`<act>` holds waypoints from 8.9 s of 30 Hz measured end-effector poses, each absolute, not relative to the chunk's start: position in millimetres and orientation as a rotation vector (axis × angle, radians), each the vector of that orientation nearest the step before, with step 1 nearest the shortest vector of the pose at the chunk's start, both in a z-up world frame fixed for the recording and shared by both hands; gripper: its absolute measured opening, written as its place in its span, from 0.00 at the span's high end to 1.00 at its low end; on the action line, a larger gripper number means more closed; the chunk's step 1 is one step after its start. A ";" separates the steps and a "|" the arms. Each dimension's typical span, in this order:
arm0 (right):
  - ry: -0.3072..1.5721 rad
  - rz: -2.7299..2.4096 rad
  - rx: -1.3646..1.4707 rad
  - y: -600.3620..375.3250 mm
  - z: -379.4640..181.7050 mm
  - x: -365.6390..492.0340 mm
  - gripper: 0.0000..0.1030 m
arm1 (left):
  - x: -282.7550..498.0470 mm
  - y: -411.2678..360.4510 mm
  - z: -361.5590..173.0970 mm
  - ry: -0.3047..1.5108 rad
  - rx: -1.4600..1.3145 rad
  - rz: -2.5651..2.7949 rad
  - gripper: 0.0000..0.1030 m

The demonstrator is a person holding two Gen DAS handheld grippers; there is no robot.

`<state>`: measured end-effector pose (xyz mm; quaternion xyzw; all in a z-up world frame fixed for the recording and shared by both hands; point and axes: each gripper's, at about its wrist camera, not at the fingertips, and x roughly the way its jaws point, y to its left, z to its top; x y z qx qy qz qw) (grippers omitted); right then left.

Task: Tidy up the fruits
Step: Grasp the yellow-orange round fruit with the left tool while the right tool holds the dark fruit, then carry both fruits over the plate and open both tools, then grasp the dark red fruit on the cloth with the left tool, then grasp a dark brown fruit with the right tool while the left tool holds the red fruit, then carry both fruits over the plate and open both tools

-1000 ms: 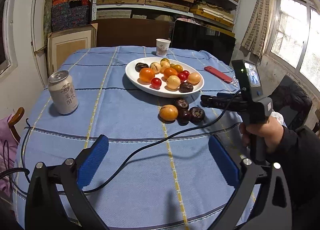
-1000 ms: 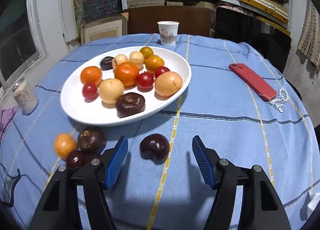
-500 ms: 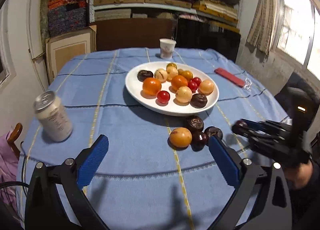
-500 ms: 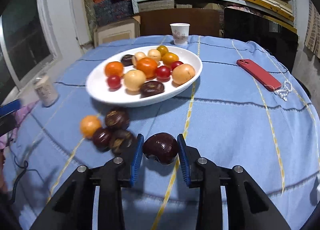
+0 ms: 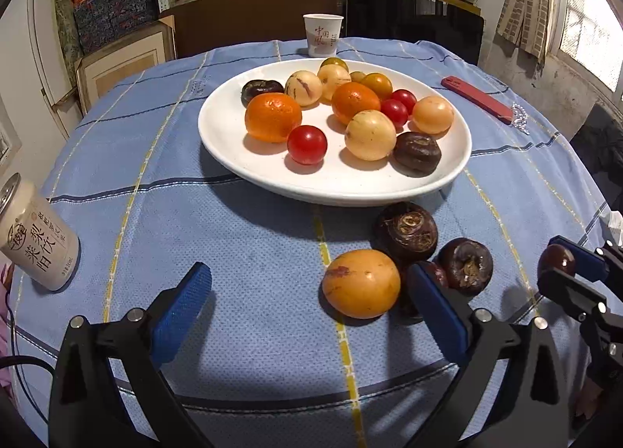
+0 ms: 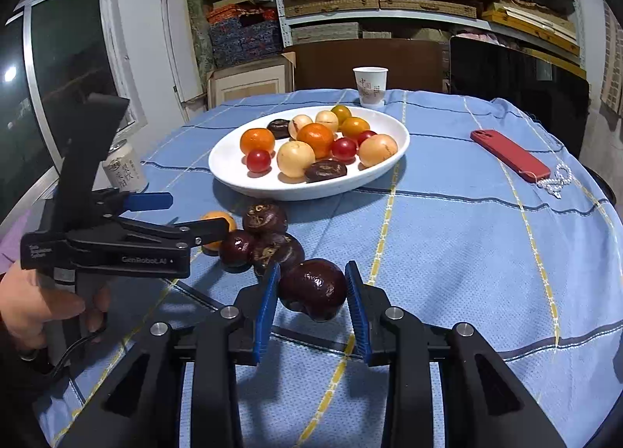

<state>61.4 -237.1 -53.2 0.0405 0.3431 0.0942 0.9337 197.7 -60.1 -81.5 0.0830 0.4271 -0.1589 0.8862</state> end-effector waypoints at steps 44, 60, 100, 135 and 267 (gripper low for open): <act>0.682 0.209 0.130 -241.3 -52.4 60.4 0.66 | 189.2 -59.8 -89.7 0.882 0.185 -0.354 0.62; 0.650 0.193 0.135 -244.7 -46.0 41.8 0.66 | 115.1 -16.5 -39.0 0.756 0.096 -0.394 0.62; 0.539 0.215 -0.051 -276.2 43.9 158.2 0.66 | 263.5 -61.1 44.7 0.698 0.065 -0.473 0.62; 0.688 0.330 0.000 -240.5 -26.4 79.5 0.36 | 167.0 -61.8 -53.2 0.809 0.207 -0.556 0.21; 0.620 0.184 -0.176 -245.0 -3.6 230.7 0.38 | 317.9 -75.1 -15.0 0.781 0.060 -0.435 0.30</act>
